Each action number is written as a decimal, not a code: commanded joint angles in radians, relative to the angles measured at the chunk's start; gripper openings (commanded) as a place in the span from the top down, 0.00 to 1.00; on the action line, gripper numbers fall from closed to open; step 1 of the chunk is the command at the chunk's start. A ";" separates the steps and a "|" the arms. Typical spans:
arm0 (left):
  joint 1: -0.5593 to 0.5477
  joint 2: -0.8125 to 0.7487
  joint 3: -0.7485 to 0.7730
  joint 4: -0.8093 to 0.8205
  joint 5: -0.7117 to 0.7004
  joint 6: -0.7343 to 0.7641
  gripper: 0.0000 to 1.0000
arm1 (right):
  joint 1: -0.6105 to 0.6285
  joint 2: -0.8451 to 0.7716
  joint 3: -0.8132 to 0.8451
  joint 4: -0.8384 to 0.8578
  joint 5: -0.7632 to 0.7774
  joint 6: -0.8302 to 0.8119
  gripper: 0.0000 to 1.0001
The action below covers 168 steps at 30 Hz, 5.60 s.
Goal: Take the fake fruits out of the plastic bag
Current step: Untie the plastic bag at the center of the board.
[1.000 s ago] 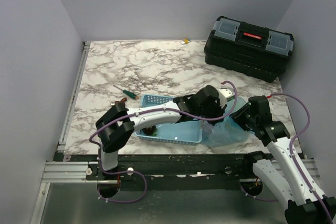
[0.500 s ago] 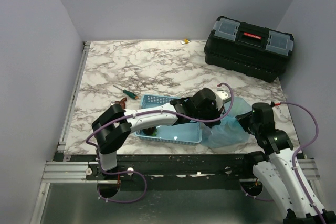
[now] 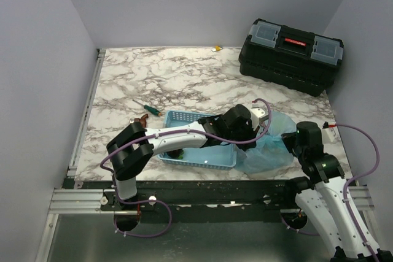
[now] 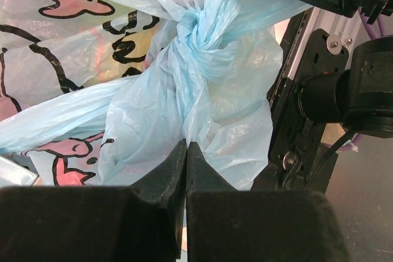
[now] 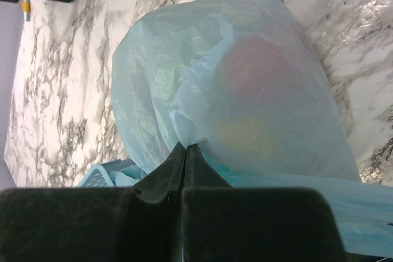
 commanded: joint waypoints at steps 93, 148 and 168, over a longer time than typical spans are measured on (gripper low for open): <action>-0.010 0.067 0.301 -0.173 -0.074 0.045 1.00 | 0.000 -0.113 0.163 -0.085 -0.212 -0.092 0.50; -0.010 -0.077 0.191 -0.251 -0.100 0.102 0.97 | 0.000 0.012 0.336 -0.096 0.269 -0.218 0.95; 0.036 0.081 0.495 -0.317 0.072 0.034 0.37 | 0.000 -0.049 0.290 -0.072 0.134 -0.253 0.95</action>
